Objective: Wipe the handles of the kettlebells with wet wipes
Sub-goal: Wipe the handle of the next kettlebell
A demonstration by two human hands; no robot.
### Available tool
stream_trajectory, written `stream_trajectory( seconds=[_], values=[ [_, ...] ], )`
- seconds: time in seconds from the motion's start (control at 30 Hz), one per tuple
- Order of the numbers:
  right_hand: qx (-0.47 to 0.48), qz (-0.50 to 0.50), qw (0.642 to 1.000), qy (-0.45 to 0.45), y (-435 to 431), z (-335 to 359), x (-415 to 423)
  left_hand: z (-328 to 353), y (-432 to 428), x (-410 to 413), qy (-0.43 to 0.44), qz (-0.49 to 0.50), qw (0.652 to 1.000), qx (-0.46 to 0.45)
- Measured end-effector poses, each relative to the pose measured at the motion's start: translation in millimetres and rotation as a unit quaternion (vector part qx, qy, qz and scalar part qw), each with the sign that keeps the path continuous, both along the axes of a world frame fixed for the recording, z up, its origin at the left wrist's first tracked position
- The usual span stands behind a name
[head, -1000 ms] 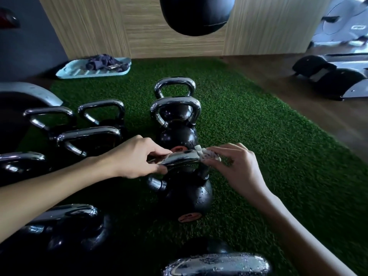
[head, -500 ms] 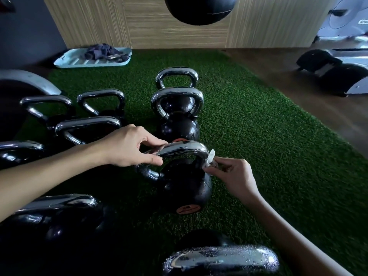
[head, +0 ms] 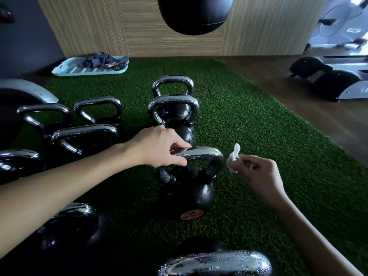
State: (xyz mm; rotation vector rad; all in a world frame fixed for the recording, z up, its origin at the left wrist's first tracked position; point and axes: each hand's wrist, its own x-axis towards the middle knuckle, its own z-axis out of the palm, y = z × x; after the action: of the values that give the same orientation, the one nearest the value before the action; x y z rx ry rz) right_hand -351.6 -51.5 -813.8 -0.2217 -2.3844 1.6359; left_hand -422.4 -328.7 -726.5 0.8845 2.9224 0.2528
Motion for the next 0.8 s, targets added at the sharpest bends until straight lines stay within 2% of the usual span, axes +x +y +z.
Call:
stream_trajectory(
  seconds=[0.07, 0.13, 0.27, 0.47, 0.57, 0.6, 0.67, 0.73, 0.8],
  values=[
    [-0.015, -0.013, 1.000, 0.017, -2, 17, 3, -2, -4, 8, 0.050, 0.005, 0.998, 0.045],
    [-0.047, 0.011, 0.999, 0.018, -14, 34, 4, -10, -7, 18, 0.108, 0.004, 0.986, 0.130],
    [-0.081, 0.058, 0.995, 0.002, -43, 57, -2, -25, 8, 37, 0.113, -0.037, 0.952, 0.280],
    [-0.110, 0.127, 0.986, -0.009, -57, 68, -12, -30, 14, 36, 0.183, -0.028, 0.918, 0.352],
    [-0.096, 0.196, 0.975, -0.031, -50, 70, -17, -25, 6, 32, 0.158, -0.031, 0.920, 0.358],
    [-0.070, 0.199, 0.977, -0.028, -47, 69, -18, -23, 2, 31, 0.153, -0.033, 0.922, 0.355],
    [0.084, 0.156, 0.984, -0.003, -41, 67, -21, -21, -7, 28, 0.150, -0.028, 0.926, 0.346],
    [0.262, 0.130, 0.956, 0.024, -39, 61, -27, -18, -15, 25, 0.155, -0.004, 0.928, 0.338],
    [0.356, 0.144, 0.923, 0.024, -44, 53, -35, -13, -18, 24, 0.139, 0.018, 0.936, 0.324]
  ],
)
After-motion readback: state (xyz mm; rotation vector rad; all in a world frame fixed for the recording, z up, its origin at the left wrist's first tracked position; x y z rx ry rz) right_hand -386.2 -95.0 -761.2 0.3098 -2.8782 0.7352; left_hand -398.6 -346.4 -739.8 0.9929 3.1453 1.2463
